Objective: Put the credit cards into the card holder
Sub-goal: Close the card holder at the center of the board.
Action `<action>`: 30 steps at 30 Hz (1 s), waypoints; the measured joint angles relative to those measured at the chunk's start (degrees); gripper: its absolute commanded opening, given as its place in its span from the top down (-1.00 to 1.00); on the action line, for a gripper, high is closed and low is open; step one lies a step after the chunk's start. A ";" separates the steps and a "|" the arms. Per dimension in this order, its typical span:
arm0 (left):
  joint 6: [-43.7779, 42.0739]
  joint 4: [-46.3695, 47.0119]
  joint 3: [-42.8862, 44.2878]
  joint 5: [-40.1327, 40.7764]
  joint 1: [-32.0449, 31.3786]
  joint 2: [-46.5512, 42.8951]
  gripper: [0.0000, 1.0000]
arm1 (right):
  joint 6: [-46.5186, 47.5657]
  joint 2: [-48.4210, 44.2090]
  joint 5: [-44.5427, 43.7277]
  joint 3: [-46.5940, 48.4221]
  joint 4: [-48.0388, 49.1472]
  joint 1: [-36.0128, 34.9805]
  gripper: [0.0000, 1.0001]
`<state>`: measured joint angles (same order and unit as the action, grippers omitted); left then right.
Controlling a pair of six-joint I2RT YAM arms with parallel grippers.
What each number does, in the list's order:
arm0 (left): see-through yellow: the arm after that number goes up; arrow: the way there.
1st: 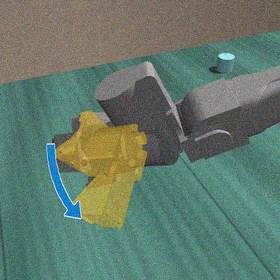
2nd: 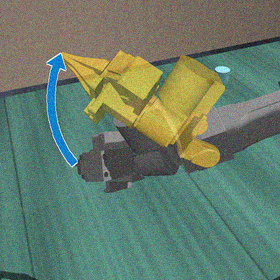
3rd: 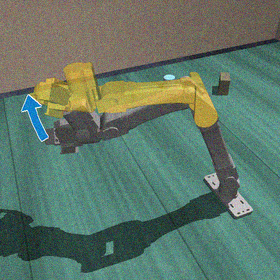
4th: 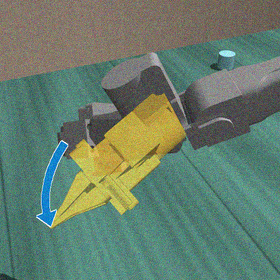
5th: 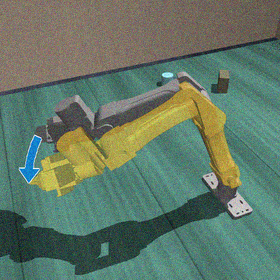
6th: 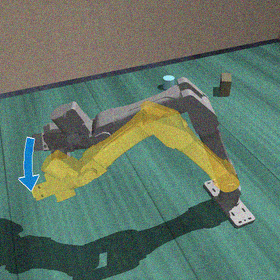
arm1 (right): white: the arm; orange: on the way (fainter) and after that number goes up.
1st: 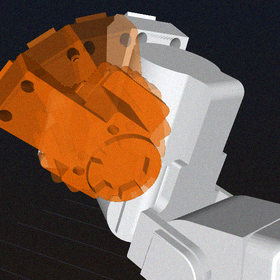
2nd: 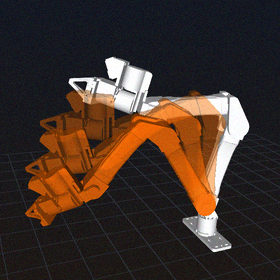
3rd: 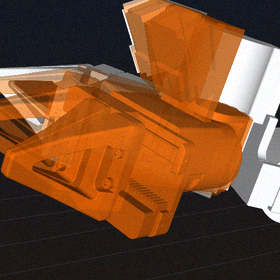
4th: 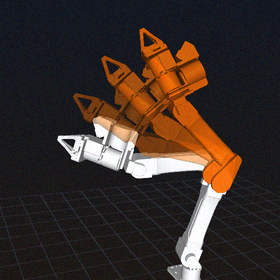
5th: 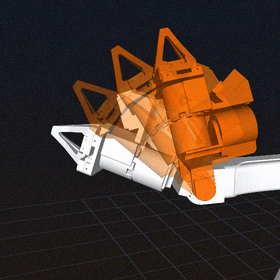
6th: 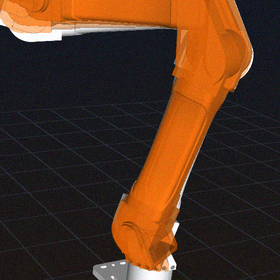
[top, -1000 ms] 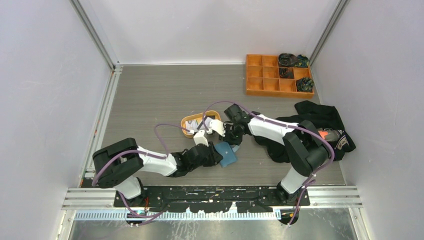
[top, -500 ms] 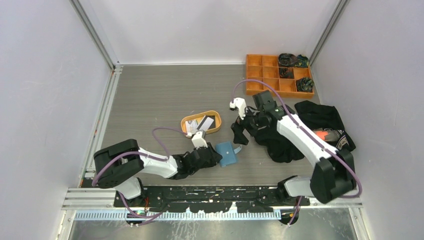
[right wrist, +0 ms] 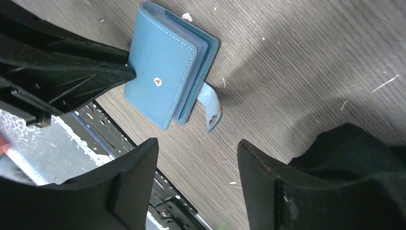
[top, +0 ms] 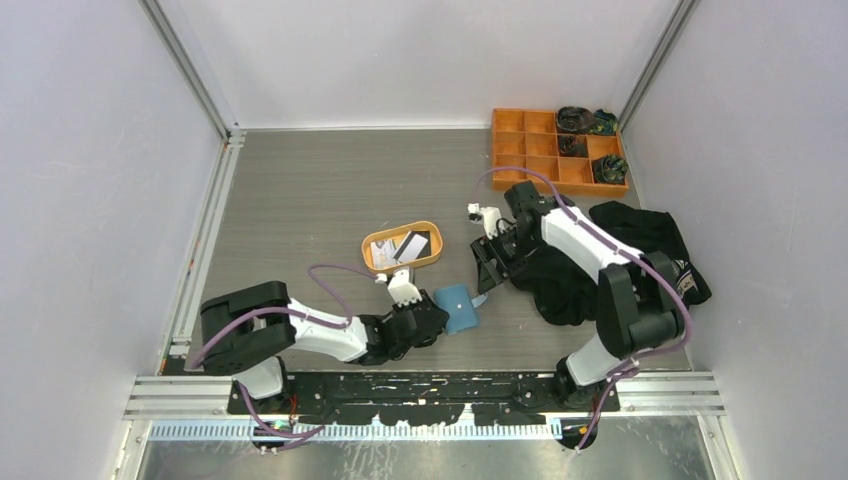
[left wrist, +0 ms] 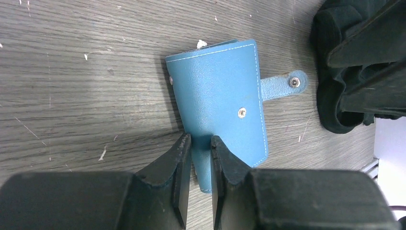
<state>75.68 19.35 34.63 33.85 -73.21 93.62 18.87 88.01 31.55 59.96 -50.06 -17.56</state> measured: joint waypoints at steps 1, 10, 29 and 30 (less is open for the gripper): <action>0.31 -0.07 0.20 0.28 -0.17 0.22 0.61 | -0.31 1.16 0.04 0.48 -0.37 0.00 -0.20; 0.85 -1.64 1.31 2.14 -1.03 0.72 0.60 | -2.73 6.75 -1.90 1.11 -1.31 -1.51 0.36; 0.81 -2.34 1.68 2.69 -1.31 0.76 0.58 | -4.87 9.44 -5.84 2.43 -0.96 -2.58 0.73; 0.81 -2.36 1.68 2.73 -1.31 0.76 0.58 | -4.92 9.53 -5.92 2.45 -0.96 -2.58 0.78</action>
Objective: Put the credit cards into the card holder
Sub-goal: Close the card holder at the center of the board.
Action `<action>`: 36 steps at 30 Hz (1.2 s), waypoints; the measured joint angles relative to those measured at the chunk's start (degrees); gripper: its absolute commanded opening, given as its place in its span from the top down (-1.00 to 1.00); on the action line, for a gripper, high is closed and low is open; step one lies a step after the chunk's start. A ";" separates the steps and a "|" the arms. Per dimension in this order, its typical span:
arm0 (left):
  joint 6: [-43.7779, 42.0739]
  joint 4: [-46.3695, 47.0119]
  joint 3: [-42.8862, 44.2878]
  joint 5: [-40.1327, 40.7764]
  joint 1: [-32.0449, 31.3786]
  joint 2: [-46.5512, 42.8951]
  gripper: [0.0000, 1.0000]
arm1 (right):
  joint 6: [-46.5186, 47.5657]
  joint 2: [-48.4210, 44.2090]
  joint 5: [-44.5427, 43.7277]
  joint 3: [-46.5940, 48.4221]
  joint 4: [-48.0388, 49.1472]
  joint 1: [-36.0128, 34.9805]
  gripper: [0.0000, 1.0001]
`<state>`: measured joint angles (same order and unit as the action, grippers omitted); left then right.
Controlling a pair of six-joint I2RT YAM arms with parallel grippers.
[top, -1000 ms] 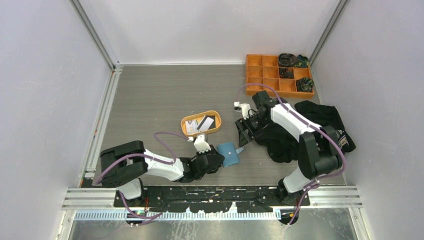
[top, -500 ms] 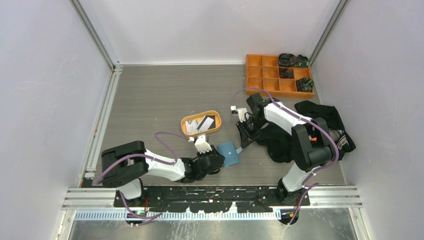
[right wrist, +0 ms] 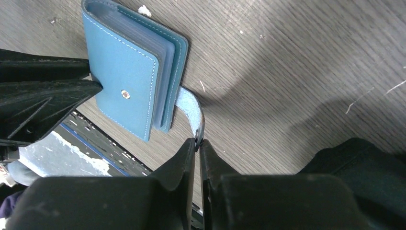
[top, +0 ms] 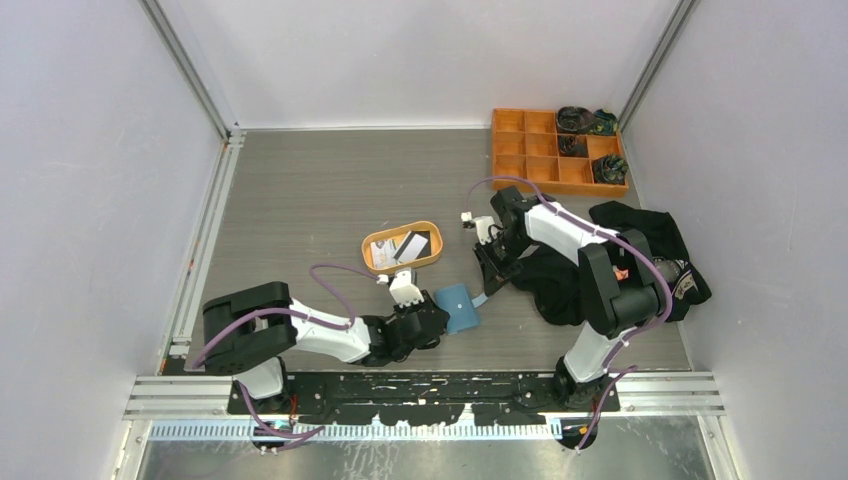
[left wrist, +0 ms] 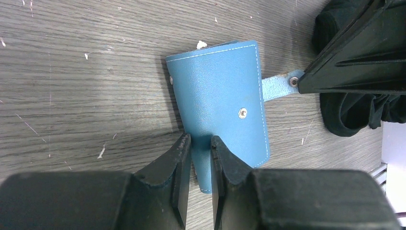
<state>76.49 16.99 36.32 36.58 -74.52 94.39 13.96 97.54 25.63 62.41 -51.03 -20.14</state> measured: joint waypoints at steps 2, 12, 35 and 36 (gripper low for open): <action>0.00 -0.02 0.00 0.04 -0.02 0.00 0.58 | -0.20 0.02 -0.09 0.00 -0.02 0.00 0.86; -2.08 1.22 -0.15 -0.90 -0.13 0.00 0.54 | 0.68 -4.00 0.63 0.04 1.62 -1.40 0.98; -16.26 33.27 -16.81 -18.05 7.28 -0.59 0.33 | 6.80 -5.01 -7.80 1.86 6.84 -13.40 0.98; -16.87 33.24 -16.83 -18.84 7.78 -1.11 0.35 | 6.73 -4.90 -8.24 1.86 6.97 -13.40 0.98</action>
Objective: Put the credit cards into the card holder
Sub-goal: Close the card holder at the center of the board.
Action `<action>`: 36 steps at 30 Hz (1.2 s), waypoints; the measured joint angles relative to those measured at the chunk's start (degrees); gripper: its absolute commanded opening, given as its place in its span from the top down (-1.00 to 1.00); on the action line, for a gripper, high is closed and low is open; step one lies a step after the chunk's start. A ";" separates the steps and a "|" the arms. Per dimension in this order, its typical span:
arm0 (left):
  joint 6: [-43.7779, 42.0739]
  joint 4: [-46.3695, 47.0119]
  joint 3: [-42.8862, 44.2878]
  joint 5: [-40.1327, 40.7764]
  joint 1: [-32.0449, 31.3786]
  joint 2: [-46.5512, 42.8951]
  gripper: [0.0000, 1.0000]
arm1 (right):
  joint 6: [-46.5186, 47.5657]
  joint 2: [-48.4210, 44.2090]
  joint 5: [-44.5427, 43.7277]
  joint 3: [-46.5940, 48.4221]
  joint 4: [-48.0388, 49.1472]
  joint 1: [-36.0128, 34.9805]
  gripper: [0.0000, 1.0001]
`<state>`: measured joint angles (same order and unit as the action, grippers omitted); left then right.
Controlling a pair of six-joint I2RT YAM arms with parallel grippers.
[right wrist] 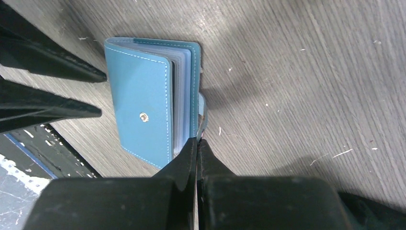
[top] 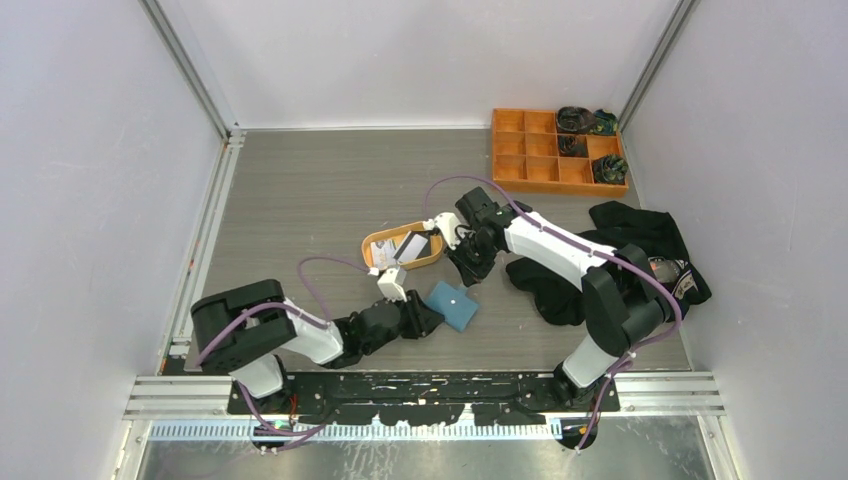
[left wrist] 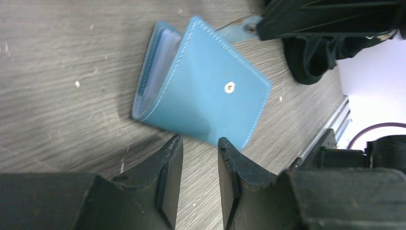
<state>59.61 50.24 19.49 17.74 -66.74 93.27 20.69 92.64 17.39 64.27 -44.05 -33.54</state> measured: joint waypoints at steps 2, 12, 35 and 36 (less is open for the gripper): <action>-1.55 -0.68 0.31 -1.86 1.16 -1.77 0.39 | -0.07 0.02 -0.70 0.00 0.20 0.00 0.98; -6.58 -10.32 7.67 -10.03 7.63 -5.92 0.88 | -0.28 0.02 -0.92 -0.13 0.85 0.00 0.98; 1.29 1.16 8.87 -14.01 10.58 8.00 1.00 | 6.43 -2.29 3.91 -5.03 3.04 -2.86 0.98; 1.51 1.79 8.66 -13.99 10.58 8.20 1.00 | 6.43 -2.27 3.41 -5.09 3.26 -3.26 0.98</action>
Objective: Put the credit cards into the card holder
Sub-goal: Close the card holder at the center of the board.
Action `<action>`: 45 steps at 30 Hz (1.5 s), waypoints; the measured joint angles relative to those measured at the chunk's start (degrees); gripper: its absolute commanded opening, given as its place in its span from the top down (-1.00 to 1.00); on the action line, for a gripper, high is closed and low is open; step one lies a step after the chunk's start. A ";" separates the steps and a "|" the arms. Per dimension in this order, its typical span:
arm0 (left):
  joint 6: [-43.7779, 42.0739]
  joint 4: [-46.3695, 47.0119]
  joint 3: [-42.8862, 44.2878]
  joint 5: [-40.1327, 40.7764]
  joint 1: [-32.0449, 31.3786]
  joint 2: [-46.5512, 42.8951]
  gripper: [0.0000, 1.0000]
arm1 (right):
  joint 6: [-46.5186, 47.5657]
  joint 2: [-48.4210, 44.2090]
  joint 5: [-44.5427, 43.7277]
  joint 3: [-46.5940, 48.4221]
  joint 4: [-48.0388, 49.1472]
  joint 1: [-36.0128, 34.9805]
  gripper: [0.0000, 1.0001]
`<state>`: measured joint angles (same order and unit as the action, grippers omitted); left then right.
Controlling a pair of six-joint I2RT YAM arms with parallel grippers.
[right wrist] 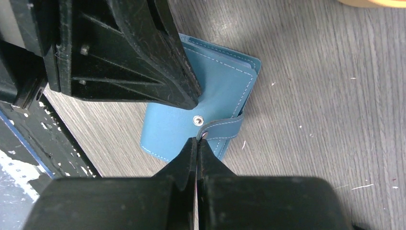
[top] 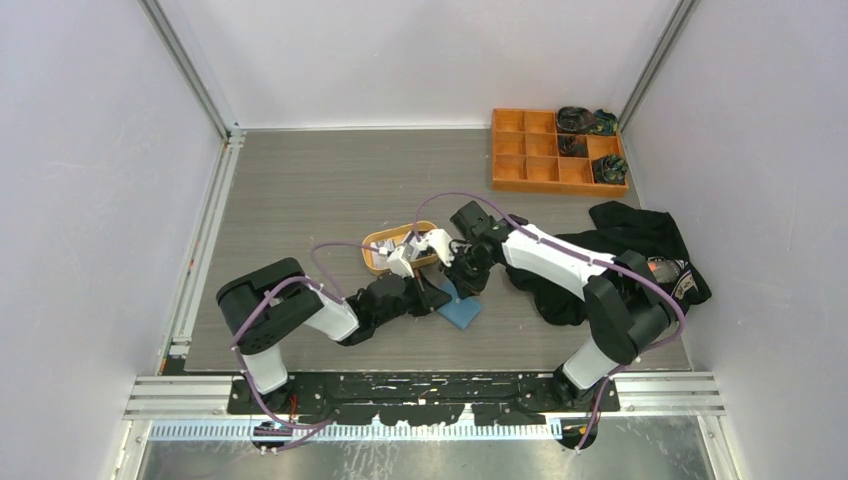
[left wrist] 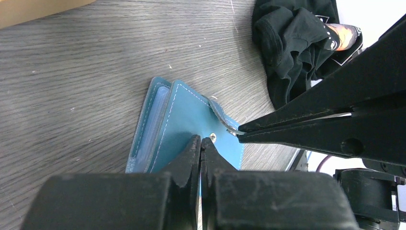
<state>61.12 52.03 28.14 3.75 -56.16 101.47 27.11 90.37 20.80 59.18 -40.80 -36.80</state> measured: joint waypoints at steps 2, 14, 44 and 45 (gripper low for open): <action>0.26 1.38 -0.48 -0.02 0.00 0.33 1.00 | -0.02 0.00 -0.85 -0.22 0.52 -0.57 0.98; 1.05 4.85 -1.60 0.02 -0.09 1.49 1.00 | 1.57 0.07 -4.76 -1.86 2.47 -3.80 0.98; 2.89 10.82 -2.75 -0.20 -0.07 4.15 1.00 | 6.03 -0.48 -18.08 -3.48 4.44 -12.90 0.98; 3.10 11.21 -2.84 -0.20 -0.04 4.31 1.00 | 6.05 -0.44 -18.49 -3.48 4.44 -13.16 0.98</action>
<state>64.23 63.24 25.30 3.55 -56.21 105.78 33.17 89.93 2.31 55.70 -36.36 -49.95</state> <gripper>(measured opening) 0.006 0.032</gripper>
